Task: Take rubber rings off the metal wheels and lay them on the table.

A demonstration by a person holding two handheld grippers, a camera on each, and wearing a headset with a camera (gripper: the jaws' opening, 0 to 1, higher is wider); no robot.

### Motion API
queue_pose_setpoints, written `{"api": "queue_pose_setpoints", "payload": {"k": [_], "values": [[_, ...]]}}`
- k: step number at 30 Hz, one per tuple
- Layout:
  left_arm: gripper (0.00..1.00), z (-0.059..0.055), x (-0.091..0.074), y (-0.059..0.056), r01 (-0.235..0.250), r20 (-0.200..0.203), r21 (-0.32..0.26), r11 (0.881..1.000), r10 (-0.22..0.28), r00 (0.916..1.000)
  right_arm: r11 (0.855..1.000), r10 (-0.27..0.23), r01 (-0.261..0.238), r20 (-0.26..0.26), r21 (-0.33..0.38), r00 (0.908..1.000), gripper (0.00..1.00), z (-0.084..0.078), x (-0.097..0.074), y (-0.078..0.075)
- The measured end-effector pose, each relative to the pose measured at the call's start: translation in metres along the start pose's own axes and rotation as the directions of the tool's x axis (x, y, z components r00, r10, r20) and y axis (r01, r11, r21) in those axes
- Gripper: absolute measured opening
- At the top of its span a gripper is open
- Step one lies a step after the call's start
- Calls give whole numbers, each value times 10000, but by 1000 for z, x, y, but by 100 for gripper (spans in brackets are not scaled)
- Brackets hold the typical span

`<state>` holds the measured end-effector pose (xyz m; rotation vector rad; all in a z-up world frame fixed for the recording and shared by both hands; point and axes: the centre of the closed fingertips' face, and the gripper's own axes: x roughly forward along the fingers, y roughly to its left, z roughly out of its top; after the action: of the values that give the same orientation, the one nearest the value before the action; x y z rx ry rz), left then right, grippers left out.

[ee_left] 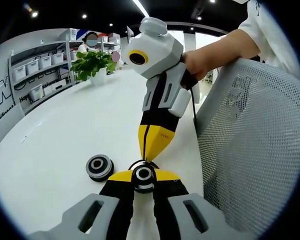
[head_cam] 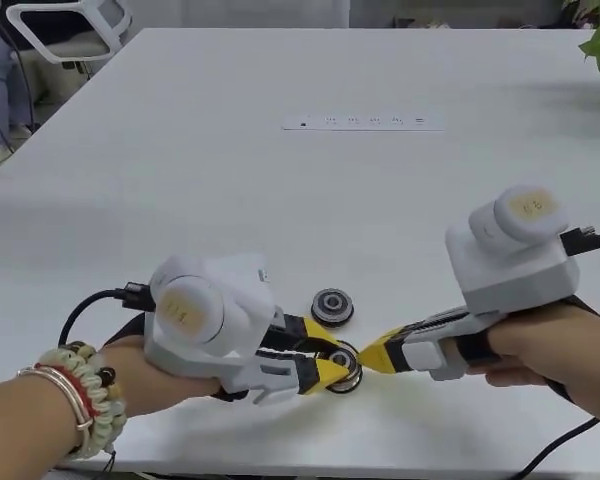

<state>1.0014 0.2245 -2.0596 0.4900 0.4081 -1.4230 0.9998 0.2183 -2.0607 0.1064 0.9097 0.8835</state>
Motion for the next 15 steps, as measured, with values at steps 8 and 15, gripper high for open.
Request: {"api": "queue_pose_setpoints", "payload": {"k": [8, 15], "values": [[10, -1, -1, 2, -69, -72, -256, 9996, 68, 10000, 10000, -61, 62, 142, -28, 9999, 0, 3, 1, 1], [24, 16, -6, 3, 83, 547, -574, 9983, -51, 9985, 9997, -176, 168, 449, 167, 9988, 0, 9, -3, -5]]}}
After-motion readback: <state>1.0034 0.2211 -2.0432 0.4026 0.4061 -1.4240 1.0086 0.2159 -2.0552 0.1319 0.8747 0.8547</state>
